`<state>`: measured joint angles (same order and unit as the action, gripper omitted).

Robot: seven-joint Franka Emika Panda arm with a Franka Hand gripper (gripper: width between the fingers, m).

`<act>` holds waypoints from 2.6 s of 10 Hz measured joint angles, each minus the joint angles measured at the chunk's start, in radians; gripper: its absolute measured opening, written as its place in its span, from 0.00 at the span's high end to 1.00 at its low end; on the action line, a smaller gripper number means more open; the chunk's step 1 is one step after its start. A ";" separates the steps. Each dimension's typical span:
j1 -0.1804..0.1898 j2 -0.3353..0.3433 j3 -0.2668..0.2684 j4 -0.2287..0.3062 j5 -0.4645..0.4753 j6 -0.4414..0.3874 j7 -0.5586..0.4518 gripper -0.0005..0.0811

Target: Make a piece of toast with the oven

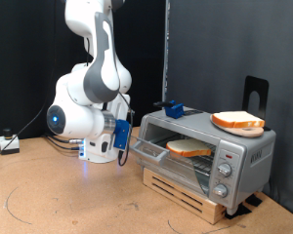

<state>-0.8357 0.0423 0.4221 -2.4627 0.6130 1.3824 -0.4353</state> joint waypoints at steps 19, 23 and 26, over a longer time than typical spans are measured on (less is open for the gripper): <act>-0.036 -0.072 0.042 0.005 0.105 0.055 0.243 0.01; -0.024 0.079 0.065 0.167 0.092 0.058 0.259 0.01; -0.006 0.137 0.075 0.220 0.170 0.192 0.320 0.01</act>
<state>-0.8414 0.1796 0.4971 -2.2431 0.7830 1.5747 -0.1157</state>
